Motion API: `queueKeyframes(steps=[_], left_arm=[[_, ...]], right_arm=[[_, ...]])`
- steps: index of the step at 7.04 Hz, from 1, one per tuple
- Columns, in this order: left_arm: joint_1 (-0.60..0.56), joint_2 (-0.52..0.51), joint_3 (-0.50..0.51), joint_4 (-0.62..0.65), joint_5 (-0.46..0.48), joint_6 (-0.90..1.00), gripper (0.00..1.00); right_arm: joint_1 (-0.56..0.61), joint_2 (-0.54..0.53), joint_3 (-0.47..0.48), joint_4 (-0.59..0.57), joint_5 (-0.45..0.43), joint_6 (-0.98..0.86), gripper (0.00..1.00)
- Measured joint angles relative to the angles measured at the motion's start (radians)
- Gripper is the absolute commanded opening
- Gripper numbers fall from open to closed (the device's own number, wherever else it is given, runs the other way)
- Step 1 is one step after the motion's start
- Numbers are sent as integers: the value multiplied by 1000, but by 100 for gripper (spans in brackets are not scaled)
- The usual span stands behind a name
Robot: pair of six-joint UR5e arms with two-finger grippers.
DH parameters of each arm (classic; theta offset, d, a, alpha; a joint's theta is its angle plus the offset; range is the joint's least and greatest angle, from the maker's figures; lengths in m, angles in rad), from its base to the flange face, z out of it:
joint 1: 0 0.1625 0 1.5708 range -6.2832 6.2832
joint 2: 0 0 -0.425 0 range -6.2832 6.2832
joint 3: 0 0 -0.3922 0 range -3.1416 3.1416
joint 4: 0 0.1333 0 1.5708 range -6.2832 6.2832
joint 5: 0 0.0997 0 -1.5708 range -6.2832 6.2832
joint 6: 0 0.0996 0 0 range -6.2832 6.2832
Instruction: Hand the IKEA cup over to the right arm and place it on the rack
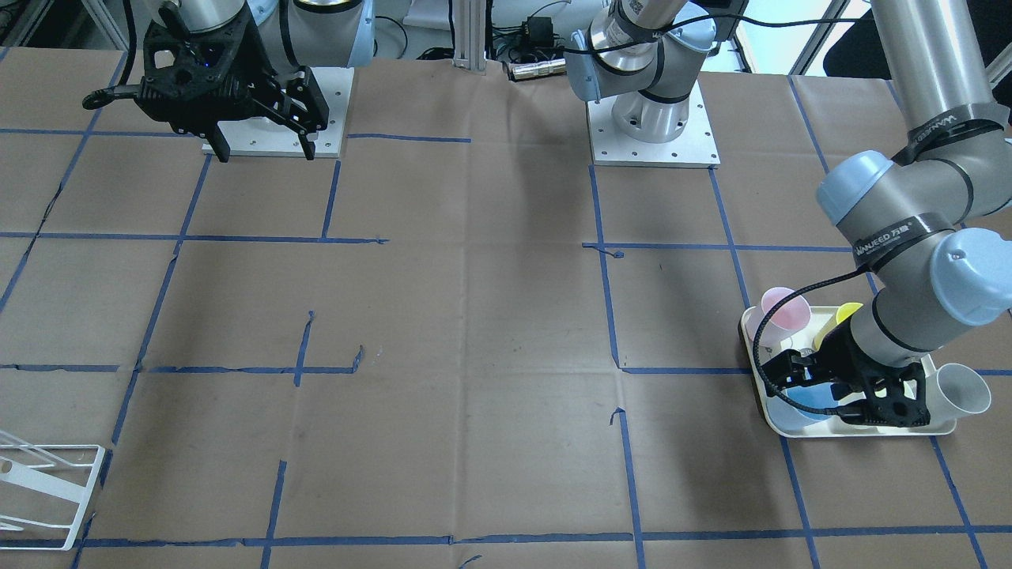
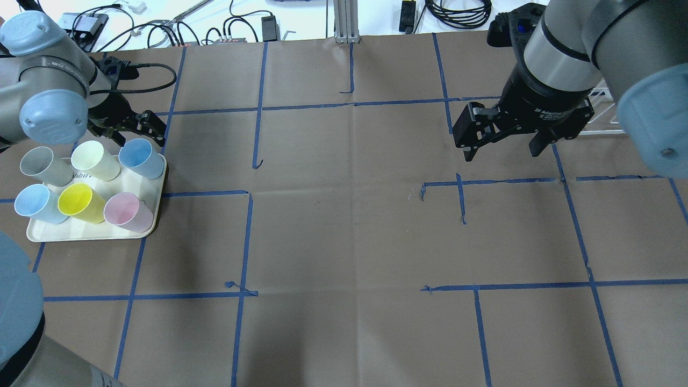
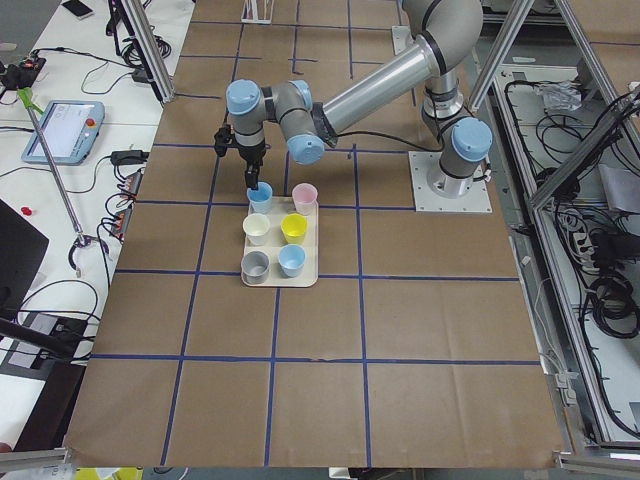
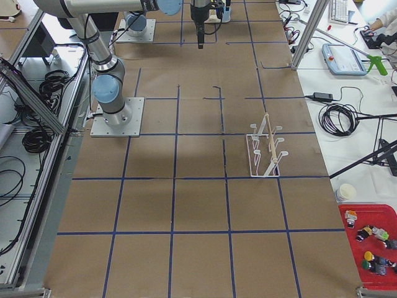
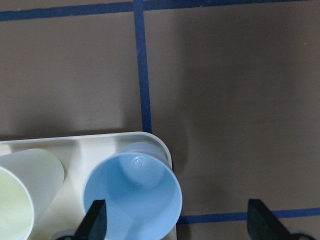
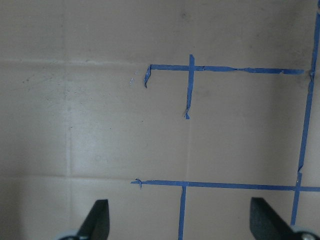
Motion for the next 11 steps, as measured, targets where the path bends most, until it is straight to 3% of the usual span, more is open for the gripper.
queueKeyframes(steps=[4,5,6,8,9,11], left_arm=[[6,-40,-40,74,2,-30,98],[7,-42,-40,74,1,-37,92],[7,-42,-40,72,0,-44,74],[6,-41,-36,69,6,-49,18],[7,-39,-33,62,9,-46,1],[8,-34,-28,45,9,-42,0]], right_arm=[[0,0,-1,0,2,0,100],[0,0,0,-1,3,0,100],[0,0,0,-1,3,0,100],[0,0,-1,-1,3,0,100],[0,0,0,-1,3,1,100],[0,0,2,-1,4,3,100]])
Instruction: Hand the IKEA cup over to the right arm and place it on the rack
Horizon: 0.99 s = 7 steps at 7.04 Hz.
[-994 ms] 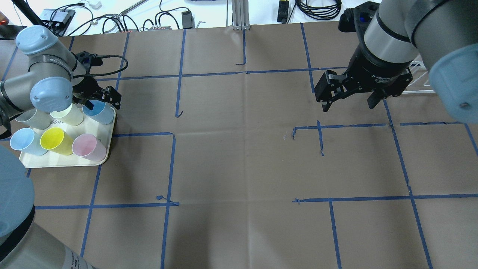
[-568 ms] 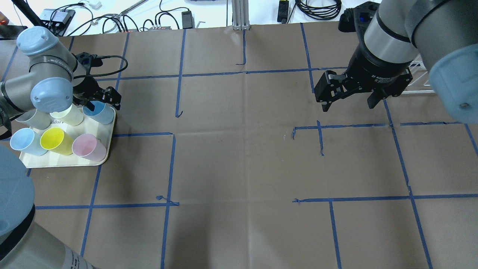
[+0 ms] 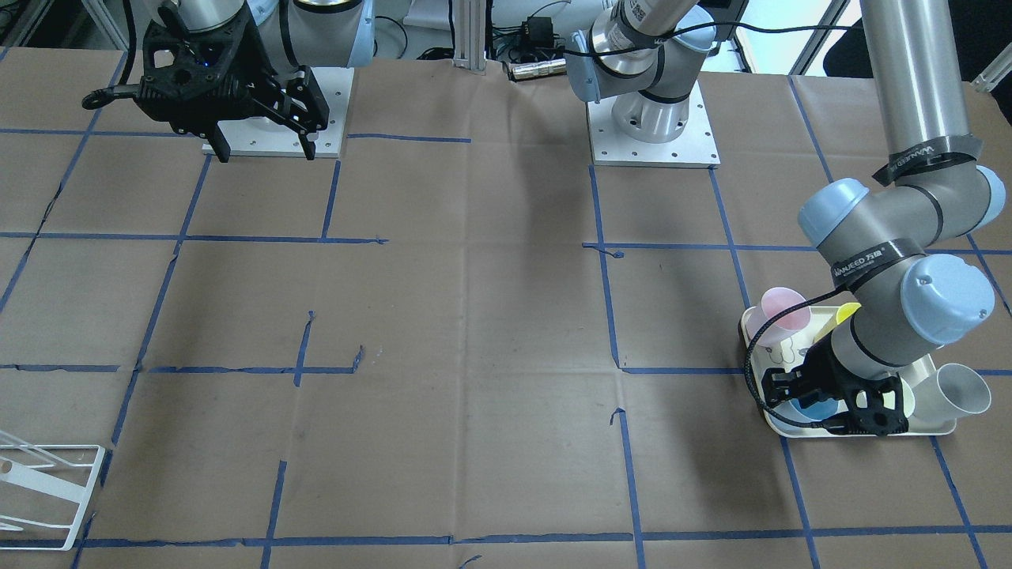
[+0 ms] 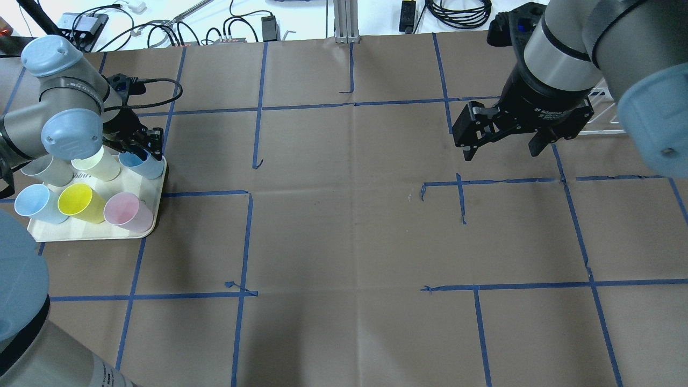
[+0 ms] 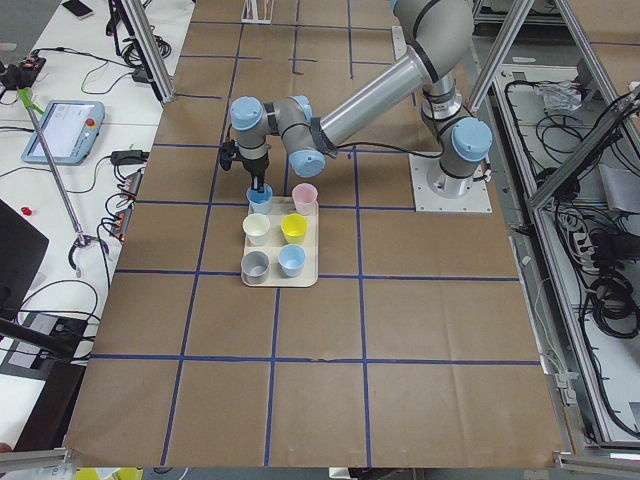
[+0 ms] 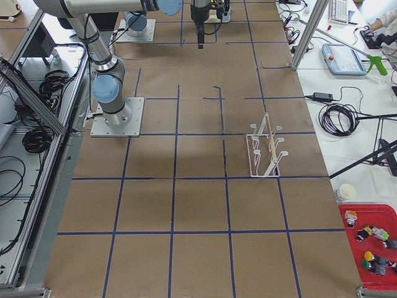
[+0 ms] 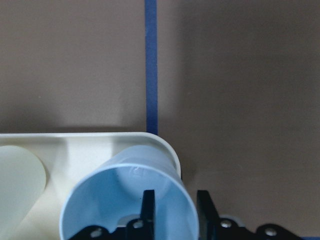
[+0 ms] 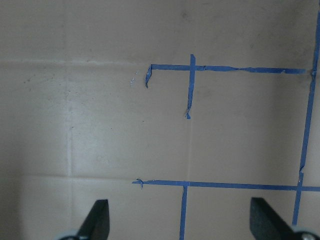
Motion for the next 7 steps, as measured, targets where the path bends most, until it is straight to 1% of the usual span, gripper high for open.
queueKeyframes(steps=[4,5,7], left_arm=[[-1,30,32,-52,0,5,0],[-3,52,58,-100,0,6,0],[-7,91,164,-252,0,6,0]], right_arm=[[0,0,5,1,1,3,100],[0,0,5,1,1,3,100],[0,0,5,1,1,4,100]])
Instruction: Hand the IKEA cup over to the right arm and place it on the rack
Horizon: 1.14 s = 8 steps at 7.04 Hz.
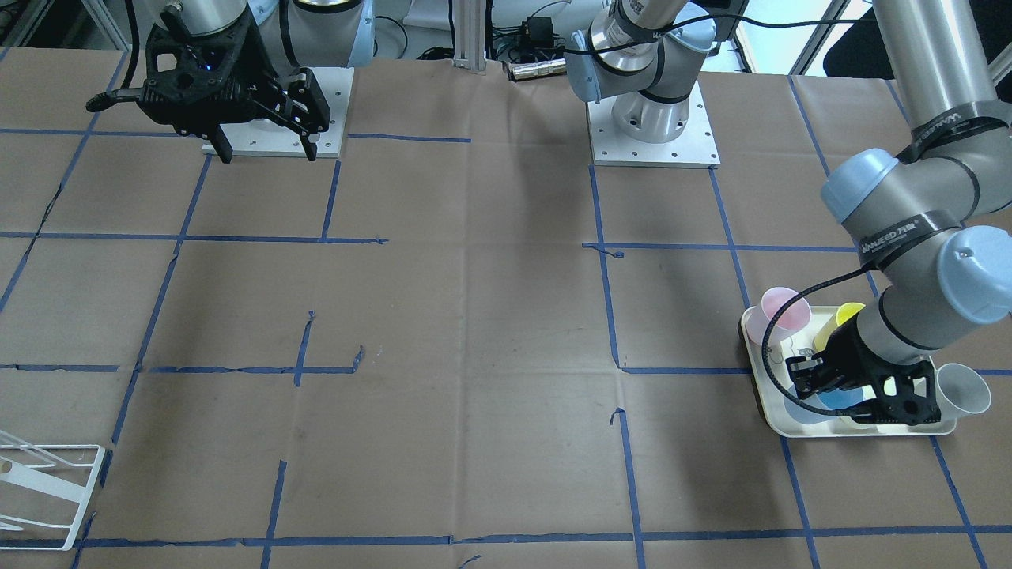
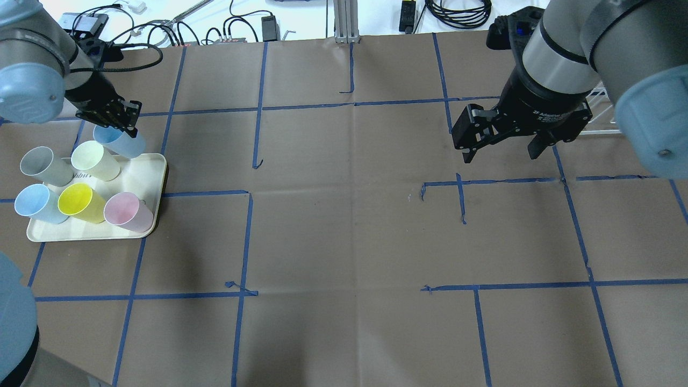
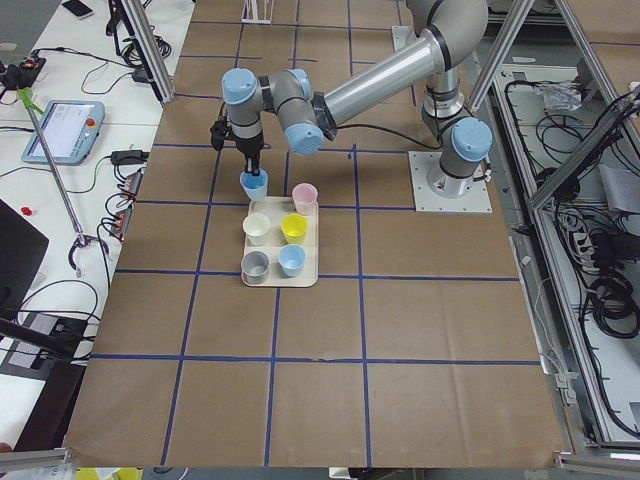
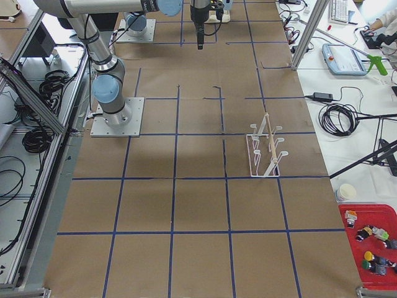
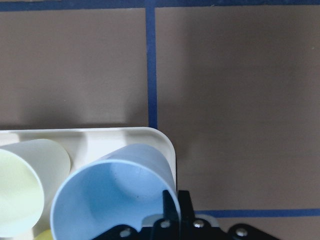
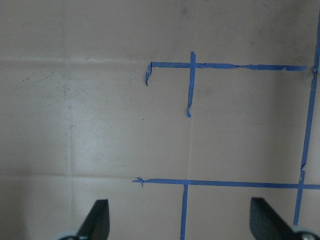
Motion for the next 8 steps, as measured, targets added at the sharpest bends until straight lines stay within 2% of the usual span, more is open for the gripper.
queueKeyframes(steps=[2,4,6,8], left_arm=[[-6,27,130,-158,-3,0,0],[-33,40,186,-210,-26,2,0],[-66,34,175,-164,-169,8,0],[-73,32,94,-13,-318,37,0]], right_arm=[[0,0,0,-1,2,1,100],[0,0,0,0,2,2,100],[0,1,1,-1,1,2,100],[0,2,2,-3,2,1,100]])
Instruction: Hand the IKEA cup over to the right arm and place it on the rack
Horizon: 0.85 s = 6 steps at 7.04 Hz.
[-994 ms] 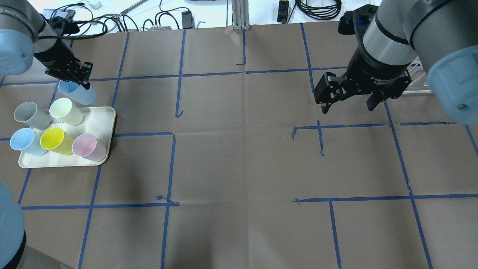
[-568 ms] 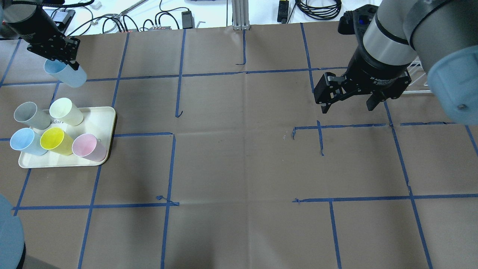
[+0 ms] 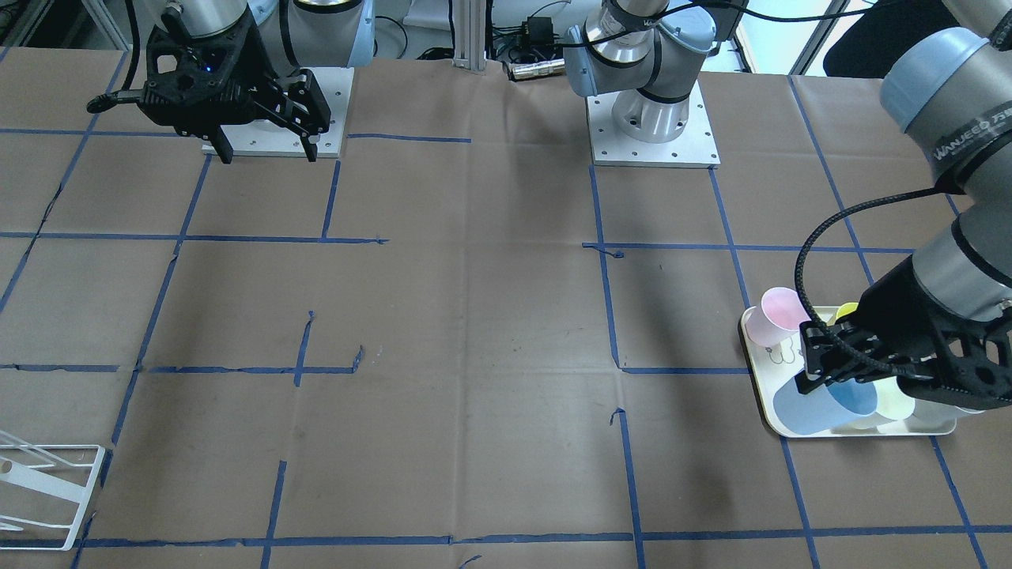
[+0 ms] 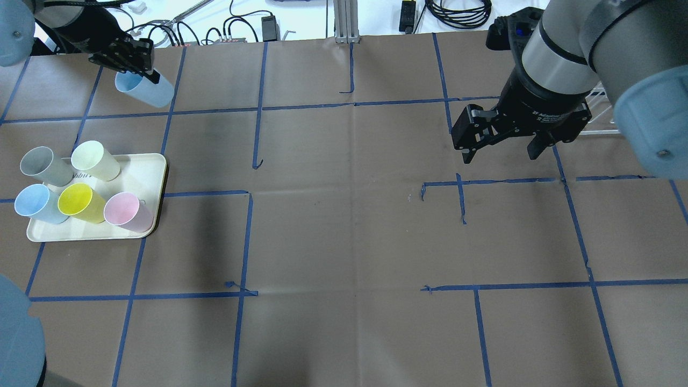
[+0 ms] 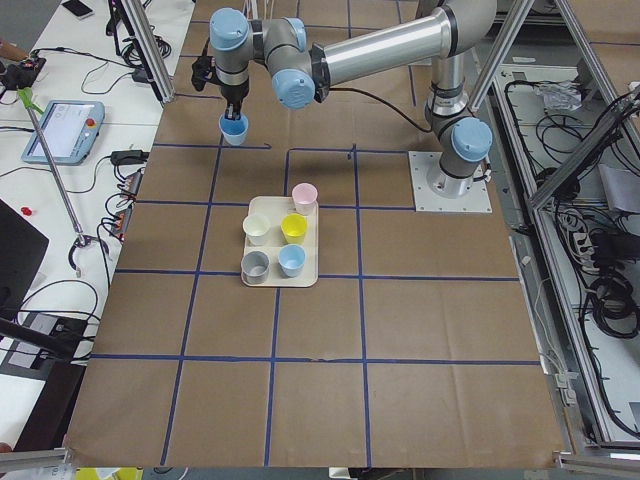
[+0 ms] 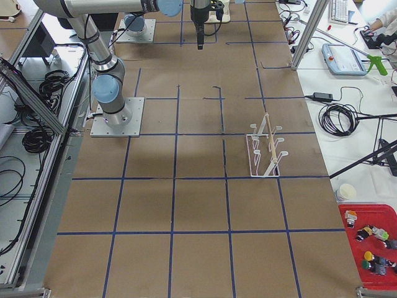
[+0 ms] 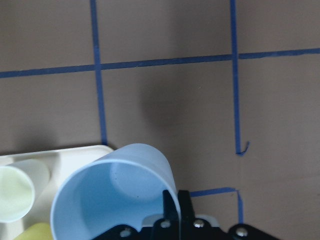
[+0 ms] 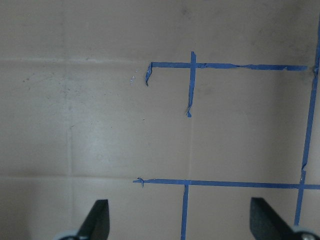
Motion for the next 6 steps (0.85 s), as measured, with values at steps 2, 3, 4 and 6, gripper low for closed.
queueKeyframes(steps=[2,3,4,6], left_arm=[[-2,20,-148,265,-117,17,0],[-3,36,-210,406,-195,21,0],[-4,59,-261,518,-269,26,0],[-4,78,-376,753,-426,38,0]], right_arm=[[0,0,1,-22,5,1,100],[-1,1,6,-64,17,3,100],[-3,1,21,-122,45,4,100],[-4,-4,72,-260,104,4,100]])
